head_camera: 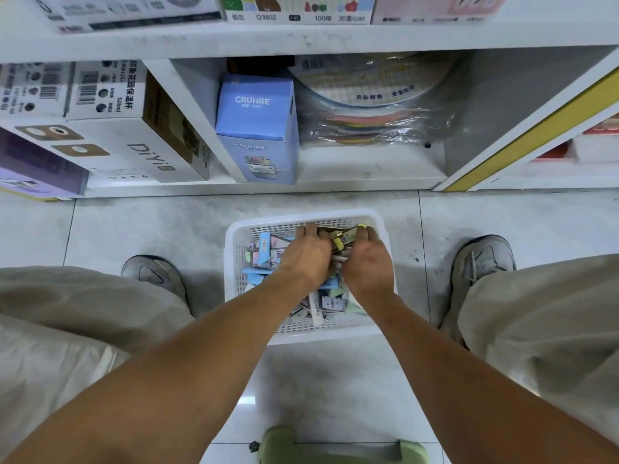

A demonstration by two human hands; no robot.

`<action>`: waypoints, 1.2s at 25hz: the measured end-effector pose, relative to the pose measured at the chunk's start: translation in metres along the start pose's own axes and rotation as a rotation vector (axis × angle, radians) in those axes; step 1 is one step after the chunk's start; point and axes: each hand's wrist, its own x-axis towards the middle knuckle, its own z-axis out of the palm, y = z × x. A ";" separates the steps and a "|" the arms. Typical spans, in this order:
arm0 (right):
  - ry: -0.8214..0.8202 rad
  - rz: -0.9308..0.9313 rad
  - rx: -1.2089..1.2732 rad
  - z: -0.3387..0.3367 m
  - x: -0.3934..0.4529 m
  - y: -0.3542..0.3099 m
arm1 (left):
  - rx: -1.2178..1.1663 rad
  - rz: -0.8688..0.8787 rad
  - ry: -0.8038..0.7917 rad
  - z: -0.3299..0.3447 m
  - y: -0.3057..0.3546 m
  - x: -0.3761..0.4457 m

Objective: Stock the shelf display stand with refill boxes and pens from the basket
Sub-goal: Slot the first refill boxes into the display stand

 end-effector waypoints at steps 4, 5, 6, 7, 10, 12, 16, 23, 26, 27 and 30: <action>-0.067 0.015 0.031 0.007 0.007 -0.010 | -0.023 0.013 0.057 0.004 0.009 -0.005; -0.060 0.035 0.097 0.006 0.008 -0.011 | -0.038 0.005 0.062 0.003 0.010 -0.004; -0.063 0.029 0.144 0.006 0.009 -0.011 | -0.037 0.000 0.066 0.001 0.012 -0.002; -0.067 0.010 0.163 0.005 0.009 -0.009 | -0.020 0.001 0.077 -0.001 0.012 0.000; -0.048 -0.057 0.021 0.005 0.008 -0.004 | 0.006 0.042 0.102 -0.002 0.004 0.000; -0.119 -0.036 -0.055 0.008 0.010 -0.008 | -0.008 0.050 0.079 0.001 0.000 -0.005; -0.165 0.005 -0.247 0.012 0.013 -0.010 | -0.093 -0.039 0.061 0.003 0.002 -0.008; -0.215 -0.098 0.126 0.001 0.023 0.001 | -0.098 -0.100 -0.103 -0.008 -0.019 0.007; -0.264 -0.044 0.190 0.006 0.017 0.005 | -0.043 -0.023 -0.110 -0.009 -0.024 0.006; -0.263 -0.033 0.201 0.008 0.015 0.007 | -0.043 0.019 -0.106 -0.008 -0.024 0.006; -0.228 -0.010 0.264 0.011 0.009 0.006 | -0.056 0.081 -0.132 -0.002 -0.020 0.002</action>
